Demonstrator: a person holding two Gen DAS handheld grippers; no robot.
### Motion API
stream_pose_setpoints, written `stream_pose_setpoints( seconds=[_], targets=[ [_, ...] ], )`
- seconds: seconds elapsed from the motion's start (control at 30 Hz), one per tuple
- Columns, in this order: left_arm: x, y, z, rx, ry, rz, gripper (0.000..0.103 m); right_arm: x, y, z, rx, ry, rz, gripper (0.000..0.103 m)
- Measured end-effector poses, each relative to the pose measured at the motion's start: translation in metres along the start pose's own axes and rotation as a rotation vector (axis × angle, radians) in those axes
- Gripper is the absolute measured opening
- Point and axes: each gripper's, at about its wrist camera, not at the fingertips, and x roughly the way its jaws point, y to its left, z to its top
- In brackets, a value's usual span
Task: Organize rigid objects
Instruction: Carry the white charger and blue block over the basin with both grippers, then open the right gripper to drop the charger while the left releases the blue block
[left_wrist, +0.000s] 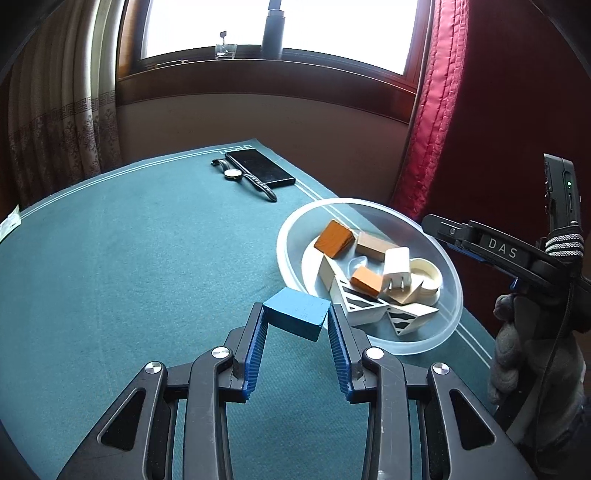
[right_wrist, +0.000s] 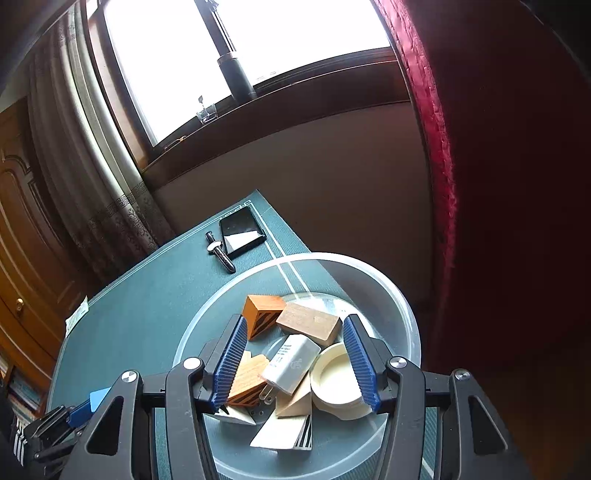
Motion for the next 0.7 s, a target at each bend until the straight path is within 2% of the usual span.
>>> stream_pose_setpoints(
  seconds=[0.1,0.37,0.53,0.7],
  targets=[
    [0.008,-0.013,0.005,0.010,0.013,-0.052,0.035,-0.004,-0.001,0.001,0.001,-0.016,-0.010,0.066],
    [0.029,-0.055,0.008,0.066,0.048,-0.165,0.035,-0.006,-0.008,0.004,0.020,-0.027,-0.025,0.067],
    [0.044,-0.073,0.009,0.097,0.066,-0.189,0.035,-0.008,-0.013,0.007,0.037,-0.034,-0.032,0.067],
    [0.054,-0.075,0.008,0.098,0.063,-0.169,0.036,-0.010,-0.013,0.008,0.039,-0.043,-0.037,0.067]
  ],
)
